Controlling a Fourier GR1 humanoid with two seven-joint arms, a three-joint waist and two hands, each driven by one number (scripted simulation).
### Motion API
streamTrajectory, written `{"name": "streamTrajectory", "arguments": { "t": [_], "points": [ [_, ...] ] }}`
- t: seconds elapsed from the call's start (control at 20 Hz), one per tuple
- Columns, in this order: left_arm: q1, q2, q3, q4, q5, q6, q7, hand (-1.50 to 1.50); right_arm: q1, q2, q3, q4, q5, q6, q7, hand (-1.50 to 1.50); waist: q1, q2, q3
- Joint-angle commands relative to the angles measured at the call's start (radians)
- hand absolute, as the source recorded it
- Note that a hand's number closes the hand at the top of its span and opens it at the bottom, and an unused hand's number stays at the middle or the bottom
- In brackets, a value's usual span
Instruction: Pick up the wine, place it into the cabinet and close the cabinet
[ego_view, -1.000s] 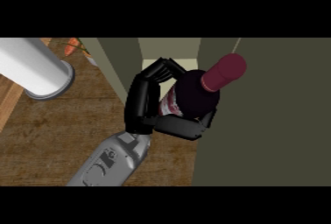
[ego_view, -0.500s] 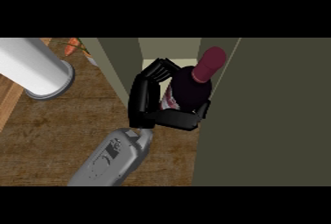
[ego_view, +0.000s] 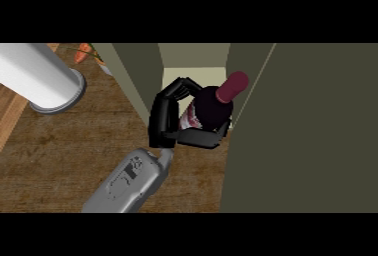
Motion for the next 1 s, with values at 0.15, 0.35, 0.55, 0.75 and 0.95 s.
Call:
{"name": "streamTrajectory", "arguments": {
  "t": [0.15, 0.35, 0.55, 0.75, 0.95],
  "points": [
    [-0.010, -0.010, 0.021, 0.098, -0.048, -0.017, -0.063, 1.50, 0.050, -0.022, -0.061, -0.112, -0.126, 0.021, 0.030, -1.50, 0.001, 0.000, 0.000],
    [-0.059, -0.010, 0.060, 0.187, -0.006, -0.003, -0.132, 1.50, 0.031, 0.019, 0.036, -0.091, -0.018, -0.008, 0.028, -1.50, -0.001, 0.001, 0.000],
    [-0.015, -0.010, 0.074, 0.160, 0.013, -0.022, -0.148, 1.50, 0.038, -0.017, -0.029, -0.129, -0.078, 0.004, 0.055, -1.50, 0.002, -0.001, 0.000],
    [-0.061, -0.010, 0.144, 0.303, 0.065, -0.083, -0.250, 1.50, -0.029, -0.035, -0.092, -0.100, -0.134, -0.009, 0.093, -1.50, -0.003, 0.002, 0.000],
    [-0.088, -0.010, 0.182, 0.353, 0.064, -0.125, -0.230, 1.50, -0.055, 0.007, -0.009, -0.067, -0.050, -0.032, 0.079, -1.50, 0.002, 0.001, -0.001]
  ]
}}
